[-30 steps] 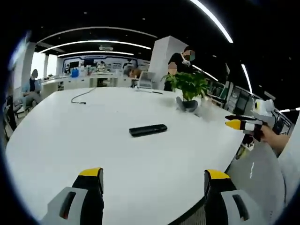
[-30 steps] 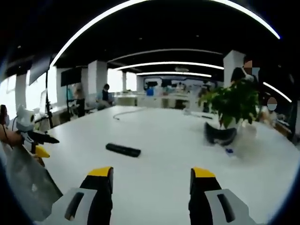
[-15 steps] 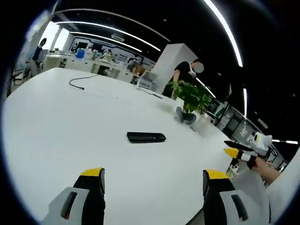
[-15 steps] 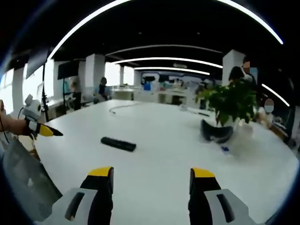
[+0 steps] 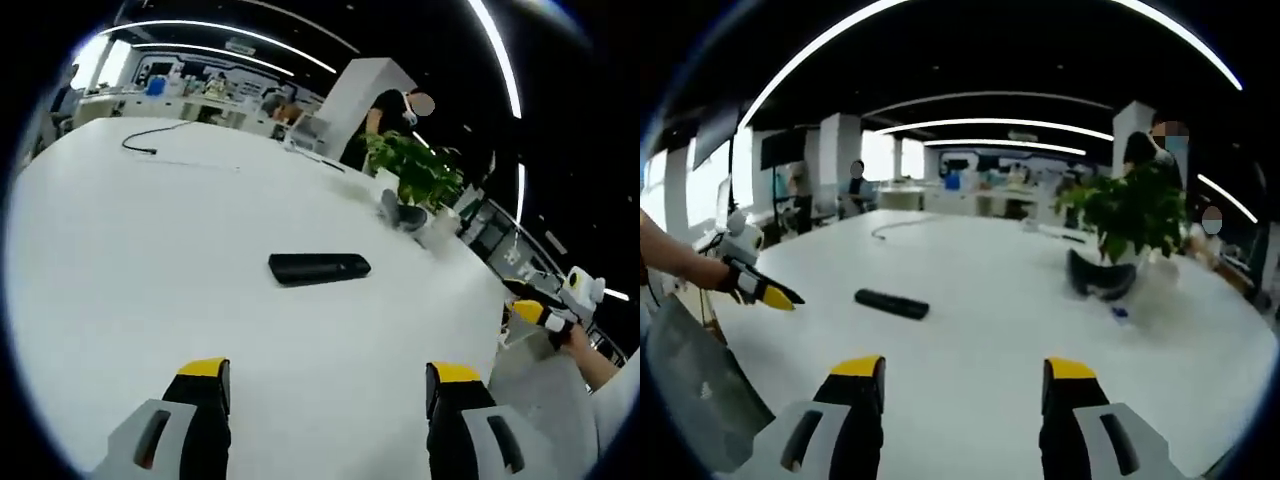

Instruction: Press the specified remote control buttons in sequence, fully releasing each button before pressing the next.

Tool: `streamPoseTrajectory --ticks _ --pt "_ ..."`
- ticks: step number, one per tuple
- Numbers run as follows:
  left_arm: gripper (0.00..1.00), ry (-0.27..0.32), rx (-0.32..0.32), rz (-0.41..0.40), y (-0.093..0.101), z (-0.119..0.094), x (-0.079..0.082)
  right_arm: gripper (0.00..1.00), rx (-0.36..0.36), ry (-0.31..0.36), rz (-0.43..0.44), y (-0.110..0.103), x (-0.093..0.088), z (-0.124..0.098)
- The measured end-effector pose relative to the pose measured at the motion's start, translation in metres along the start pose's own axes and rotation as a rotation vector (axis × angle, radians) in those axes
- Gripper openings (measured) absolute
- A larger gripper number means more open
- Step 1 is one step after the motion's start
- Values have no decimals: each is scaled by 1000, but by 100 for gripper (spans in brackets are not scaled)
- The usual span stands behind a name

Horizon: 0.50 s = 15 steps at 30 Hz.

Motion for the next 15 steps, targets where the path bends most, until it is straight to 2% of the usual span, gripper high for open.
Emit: streamPoseTrajectory --ticks 5,15 --pt "79 -55 0 53 -7 8 2 61 6 -1 3 0 -1 0" --pt "80 -156 -7 192 -15 34 19 61 10 -4 5 0 -1 1"
Point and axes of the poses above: the point that each gripper's makers call its tool centre point, and the gripper's own axes: z roughly forward along the fingers, y roughly to its right, x roughly out of its top, the point moved 7 cm from there along -z, roughly backward along the fingers, and after that the axes turned 12 degrees about -x, right-handed, at the moved point
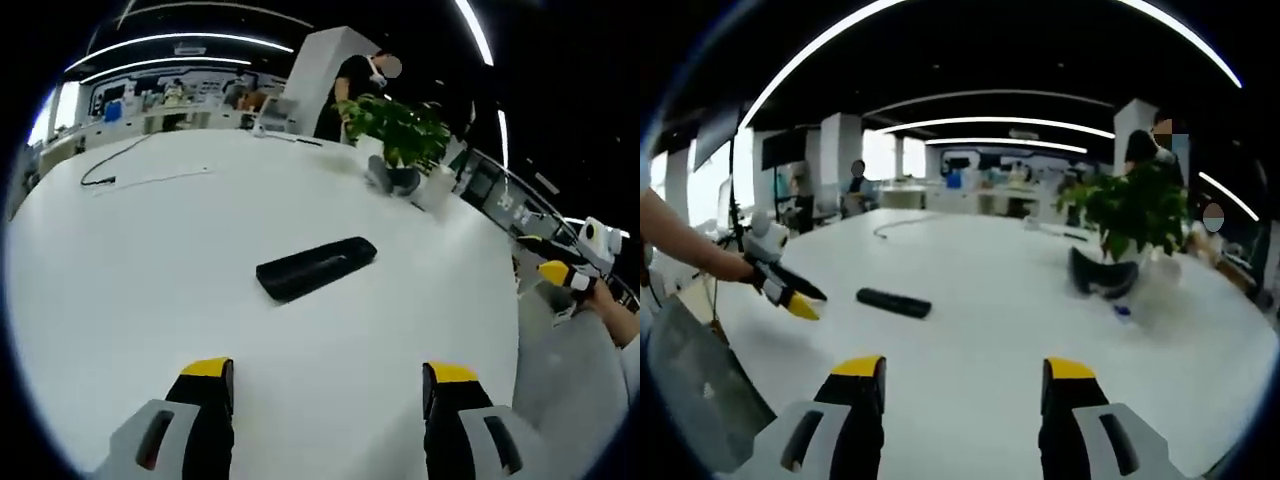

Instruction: Press the specified remote control buttons in sequence, fully releasing each button before pressing the next.

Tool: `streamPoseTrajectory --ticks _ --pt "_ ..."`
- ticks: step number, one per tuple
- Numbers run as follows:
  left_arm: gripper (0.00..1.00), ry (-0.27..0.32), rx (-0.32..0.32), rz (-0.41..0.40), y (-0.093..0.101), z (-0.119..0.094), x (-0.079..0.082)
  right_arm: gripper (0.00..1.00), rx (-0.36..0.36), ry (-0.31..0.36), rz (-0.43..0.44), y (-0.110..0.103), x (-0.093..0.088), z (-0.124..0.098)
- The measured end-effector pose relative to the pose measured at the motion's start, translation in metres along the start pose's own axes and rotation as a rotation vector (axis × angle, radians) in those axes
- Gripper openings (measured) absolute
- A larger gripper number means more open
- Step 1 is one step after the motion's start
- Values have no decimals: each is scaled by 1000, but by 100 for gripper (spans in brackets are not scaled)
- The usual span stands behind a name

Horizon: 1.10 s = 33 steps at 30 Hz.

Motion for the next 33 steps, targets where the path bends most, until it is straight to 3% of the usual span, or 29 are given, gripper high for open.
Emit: streamPoseTrajectory --ticks 20,26,30,33 --pt "80 -108 7 141 -21 36 31 60 5 -5 -2 0 0 1" --pt "80 -215 -19 255 -24 48 38 58 2 0 -3 0 0 0" --pt "79 -329 -25 393 -28 55 43 58 3 -1 -3 0 0 0" --pt "80 -331 -40 420 -27 62 50 58 3 -1 -5 0 0 0"
Point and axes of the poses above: the point that each gripper's makers call its tool centre point, and the gripper's own axes: z roughly forward along the fingers, y roughly to its right, x roughly out of its top, the point moved 7 cm from there along -z, roughly backward along the fingers, and after that the axes turned 12 degrees about -x, right-handed, at the moved point
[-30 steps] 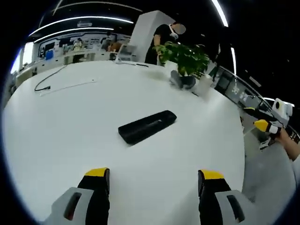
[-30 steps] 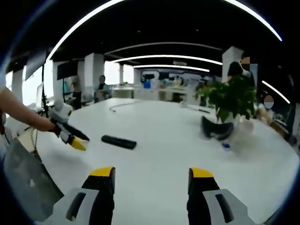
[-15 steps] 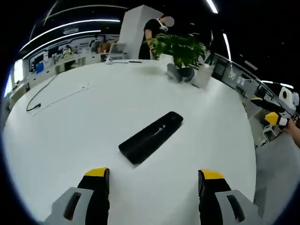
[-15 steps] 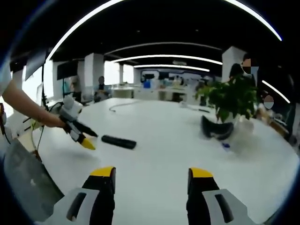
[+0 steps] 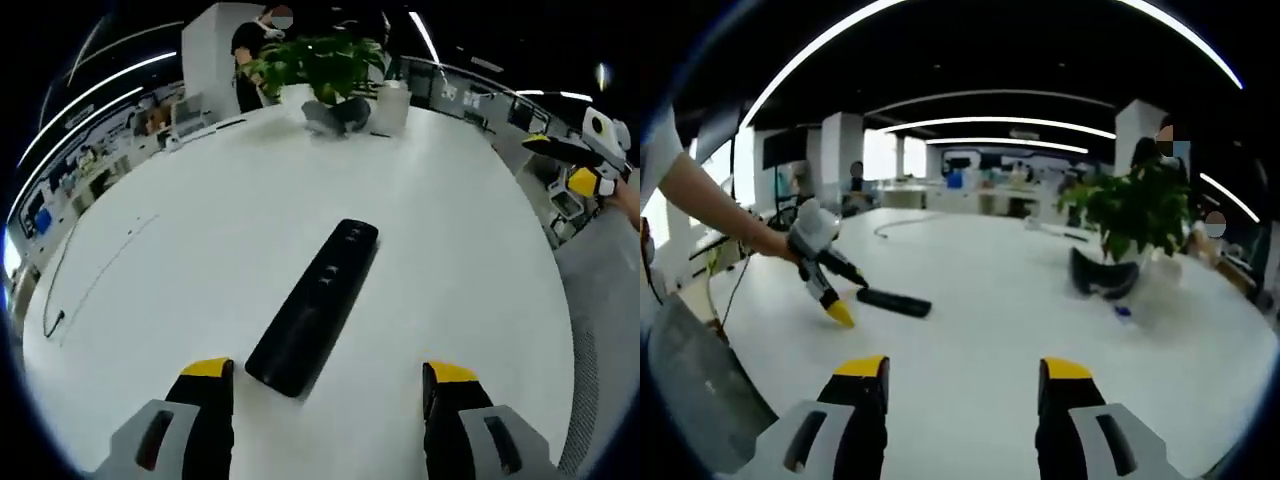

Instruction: Press the specified remote control buttons in sequence, fully releasing each button before pressing the next.

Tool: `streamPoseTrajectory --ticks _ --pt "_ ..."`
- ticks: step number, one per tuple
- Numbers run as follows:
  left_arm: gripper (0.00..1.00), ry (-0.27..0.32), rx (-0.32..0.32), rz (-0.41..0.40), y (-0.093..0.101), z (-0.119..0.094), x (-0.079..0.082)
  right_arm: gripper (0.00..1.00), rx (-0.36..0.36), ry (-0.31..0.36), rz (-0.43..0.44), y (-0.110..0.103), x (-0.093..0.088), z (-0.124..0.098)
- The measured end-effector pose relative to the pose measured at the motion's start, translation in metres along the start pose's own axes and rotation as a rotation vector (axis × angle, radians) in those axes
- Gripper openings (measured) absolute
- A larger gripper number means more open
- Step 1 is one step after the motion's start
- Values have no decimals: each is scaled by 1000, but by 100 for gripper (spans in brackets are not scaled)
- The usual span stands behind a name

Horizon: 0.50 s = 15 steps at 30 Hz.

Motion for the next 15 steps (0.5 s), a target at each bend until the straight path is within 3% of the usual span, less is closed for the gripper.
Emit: streamPoseTrajectory --ticks 6,8,15 --pt "77 -102 -98 163 -2 5 14 57 3 -4 0 0 0 1" --pt "71 -134 -122 207 -6 6 19 57 3 -4 3 0 0 1" --pt "49 -183 -193 243 -9 10 27 55 5 -8 -1 0 -1 1"
Point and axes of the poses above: the point that each gripper's makers call its tool centre point, and the gripper's own axes: z roughly forward along the fingers, y roughly to its right, x roughly out of its top, the point moved 7 cm from there along -z, roughly backward along the fingers, and after that the axes turned 12 degrees about -x, right-handed, at the moved point
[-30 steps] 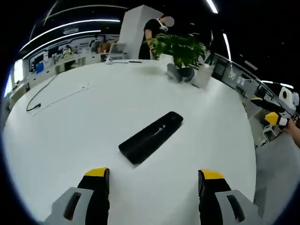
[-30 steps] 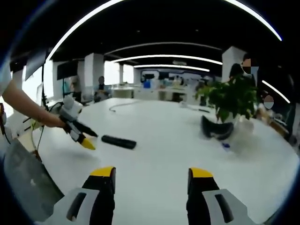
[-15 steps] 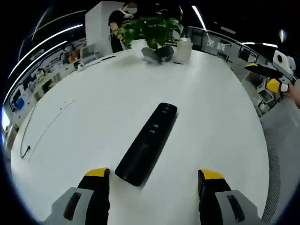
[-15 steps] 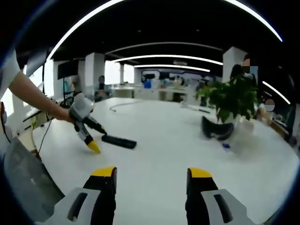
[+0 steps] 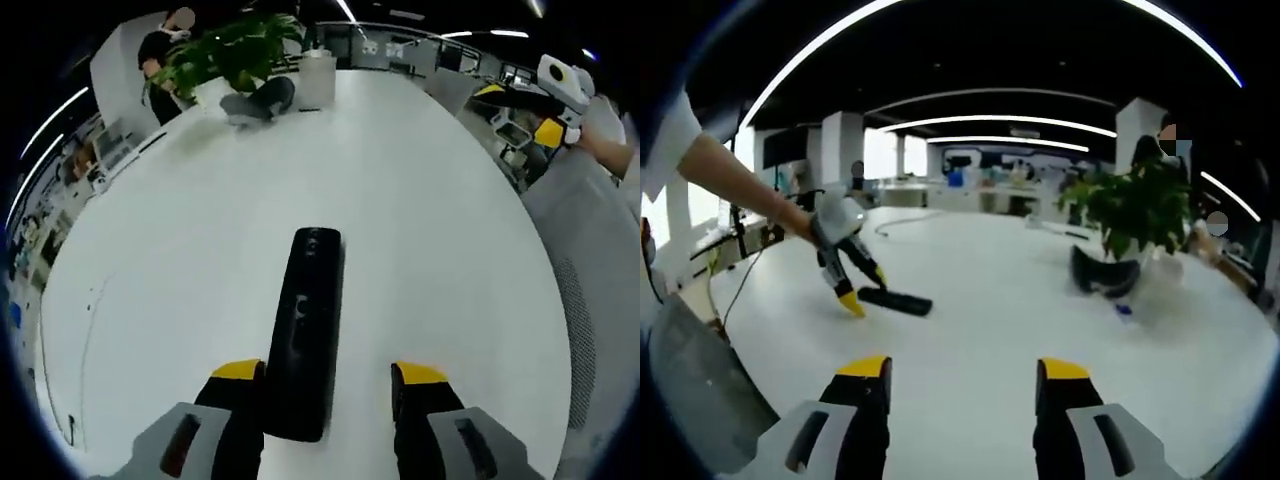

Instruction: Press the specified remote control buttons in sequence, fully releasing each button before pressing the next.

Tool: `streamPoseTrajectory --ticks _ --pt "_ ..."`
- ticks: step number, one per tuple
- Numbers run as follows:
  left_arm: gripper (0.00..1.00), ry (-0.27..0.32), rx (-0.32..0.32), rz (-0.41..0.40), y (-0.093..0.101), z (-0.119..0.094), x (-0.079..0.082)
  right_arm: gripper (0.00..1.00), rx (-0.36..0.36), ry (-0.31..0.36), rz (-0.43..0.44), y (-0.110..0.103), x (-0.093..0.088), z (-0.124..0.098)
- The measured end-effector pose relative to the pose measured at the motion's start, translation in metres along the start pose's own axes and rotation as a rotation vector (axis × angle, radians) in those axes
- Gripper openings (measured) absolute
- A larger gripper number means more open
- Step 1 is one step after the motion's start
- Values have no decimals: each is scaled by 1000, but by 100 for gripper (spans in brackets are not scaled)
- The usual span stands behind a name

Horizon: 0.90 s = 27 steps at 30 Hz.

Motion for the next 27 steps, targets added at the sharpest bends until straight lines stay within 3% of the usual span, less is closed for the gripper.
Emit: streamPoseTrajectory --ticks 3,5,7,17,27 --pt "47 -4 -17 -14 -4 0 0 53 4 0 -2 0 0 0" --pt "39 -7 -20 -8 -6 -1 -1 52 6 -2 -5 0 0 0" --pt "24 -19 -10 -1 -8 -3 -2 52 8 -4 -5 0 -1 0" --pt "24 -22 -12 -23 -6 -3 -3 49 19 -2 -5 -2 -1 0" --pt "24 -66 -32 10 8 -2 -3 48 25 -3 -6 -3 -1 0"
Point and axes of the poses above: the point that each gripper's makers call its tool centre point, and the gripper's own axes: z roughly forward along the fingers, y roughly to its right, x roughly out of its top, the point moved 7 cm from there along -z, roughly backward along the fingers, and after that the axes turned 12 degrees about -x, right-handed, at the moved point
